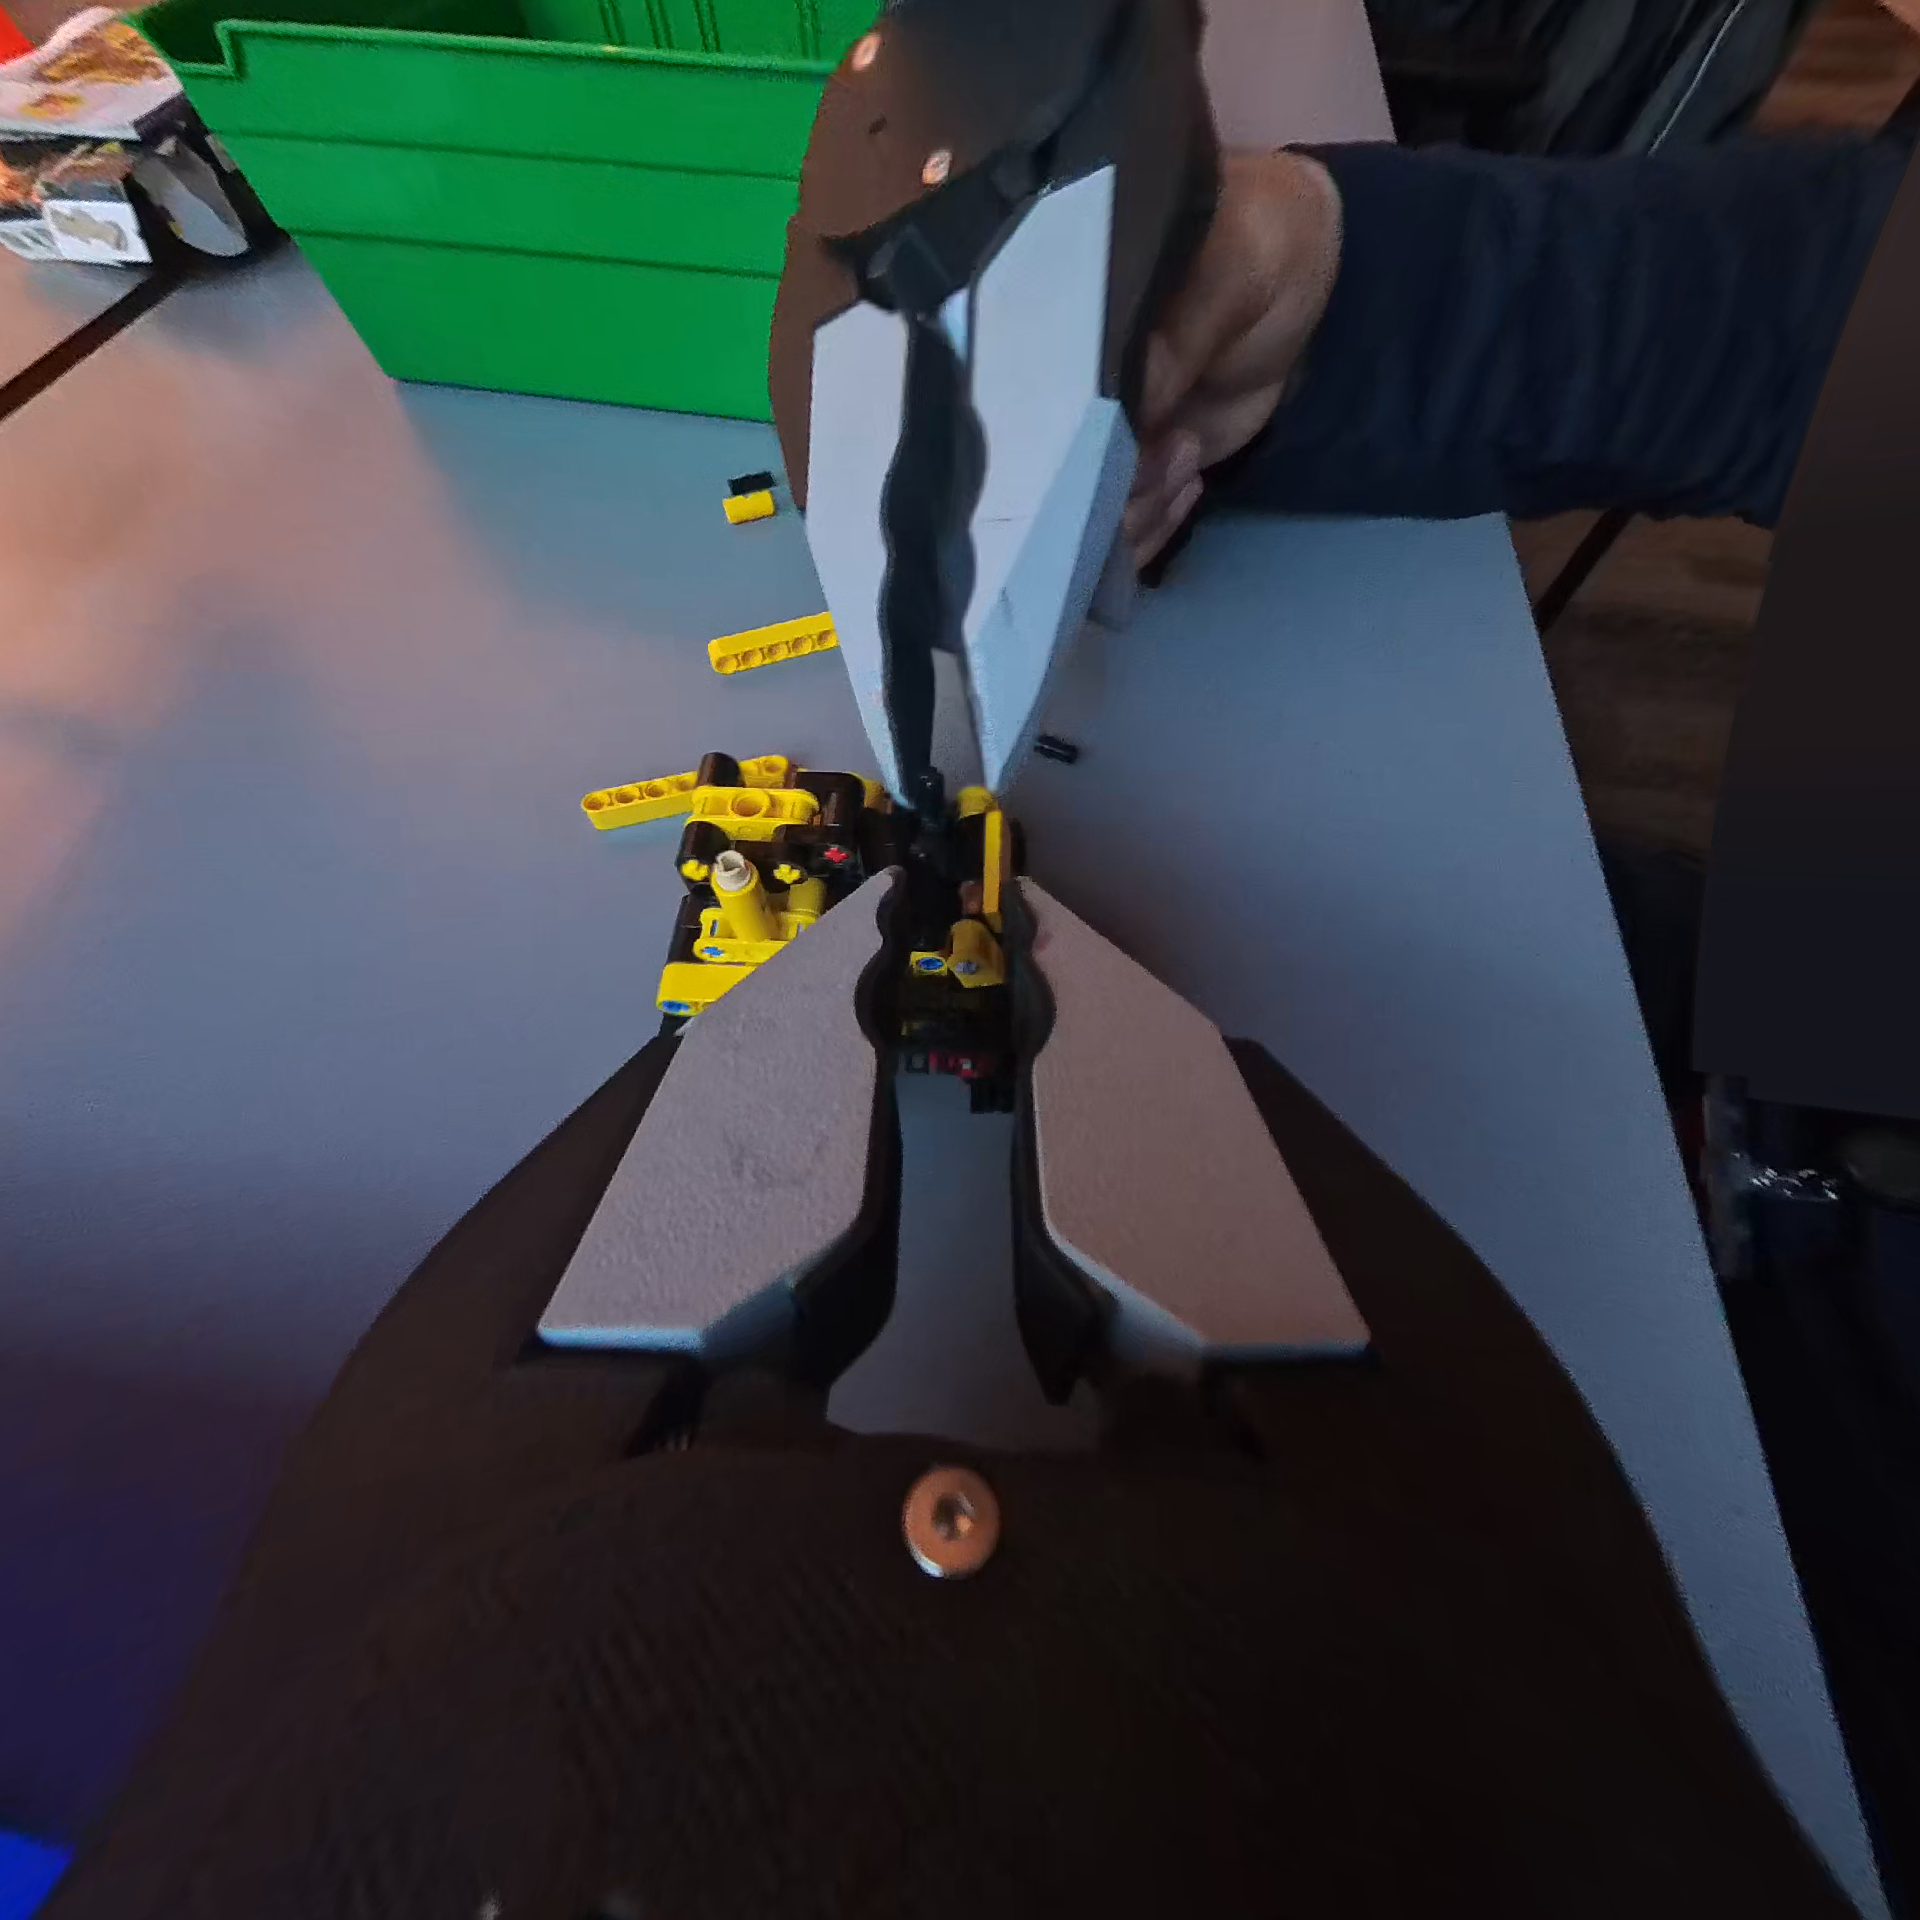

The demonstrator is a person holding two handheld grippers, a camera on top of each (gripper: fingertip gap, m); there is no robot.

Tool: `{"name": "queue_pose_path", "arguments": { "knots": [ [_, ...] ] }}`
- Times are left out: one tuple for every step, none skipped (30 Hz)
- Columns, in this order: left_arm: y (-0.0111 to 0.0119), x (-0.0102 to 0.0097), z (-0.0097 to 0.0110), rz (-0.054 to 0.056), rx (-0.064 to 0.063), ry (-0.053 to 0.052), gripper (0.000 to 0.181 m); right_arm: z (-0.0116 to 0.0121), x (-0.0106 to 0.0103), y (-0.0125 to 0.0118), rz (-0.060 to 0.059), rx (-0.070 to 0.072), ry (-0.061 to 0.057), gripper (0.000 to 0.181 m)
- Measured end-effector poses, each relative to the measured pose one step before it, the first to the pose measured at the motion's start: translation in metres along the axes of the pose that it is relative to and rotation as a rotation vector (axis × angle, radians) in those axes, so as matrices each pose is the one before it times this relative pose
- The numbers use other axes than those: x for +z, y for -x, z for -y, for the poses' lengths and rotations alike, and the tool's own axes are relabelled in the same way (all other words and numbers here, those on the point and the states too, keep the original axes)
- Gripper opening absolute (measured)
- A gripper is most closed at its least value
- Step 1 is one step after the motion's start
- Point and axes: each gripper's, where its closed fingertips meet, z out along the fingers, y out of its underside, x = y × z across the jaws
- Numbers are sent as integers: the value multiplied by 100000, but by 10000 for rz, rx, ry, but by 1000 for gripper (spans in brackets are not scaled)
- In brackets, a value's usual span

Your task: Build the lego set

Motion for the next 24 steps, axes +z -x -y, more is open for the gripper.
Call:
{"name": "queue_pose_path", "arguments": {
  "knots": [
    [286,32,-54,162,-79,25,13,-19,-162,-395,-413,-375,56,14],
    [352,-4,-56,154,-193,17,13,-60,-166,-392,-425,-441,89,16],
    [251,-23,1,50,-255,-22,13,-67,-154,-207,-340,-506,98,16],
    [97,-70,21,-63,-250,-45,12,-109,-103,-129,-346,-604,129,17],
    [94,-57,50,-71,-259,-77,12,-157,9,19,-337,-732,162,17],
    [30,-19,37,-113,-268,-87,12,-118,102,310,-226,-792,147,15],
    [-99,-8,8,-195,-256,-74,12,-81,203,373,-220,-747,126,12],
    [-68,-12,-32,-159,-221,-23,6,12,249,57,-385,-602,85,10],
    [23,0,-80,-83,-68,1,2,80,240,-147,-424,-401,29,11],
    [48,-13,36,-11,-98,-48,2,39,207,-26,-233,-255,33,11],
    [61,-13,-13,5,1,-15,2,1,110,7,-153,-235,30,12],
    [112,-19,12,72,39,-12,2,-24,31,5,-138,-300,26,13],
    [84,6,7,66,37,-10,2,-64,-35,118,-81,-372,29,14],
    [8,22,9,32,24,3,2,-87,-70,171,-58,-413,57,10],
    [46,26,40,69,47,-18,2,-50,-92,62,-140,-415,62,8],
    [15,50,43,46,36,-30,2,39,-99,-27,-199,-378,18,3],
    [-46,84,17,5,18,-20,2,76,-63,24,-124,-267,-4,2],
    [-97,83,-24,-45,4,2,2,37,-1,61,-36,-113,19,3],
    [13,47,26,9,-24,-21,2,3,50,-20,-28,-5,20,3],
    [28,0,5,12,-15,-2,2,-29,69,-41,-8,72,3,4],
    [-7,-1,-14,-15,-14,6,2,-33,80,73,92,127,-21,8],
    [-1,0,0,-1,0,0,2,10,52,123,126,124,-39,10],
    [-10,12,0,8,26,-1,2,-7,43,58,68,79,-27,11],
    [39,20,3,34,19,3,2,-15,24,-114,-46,47,3,6]
  ]
}}
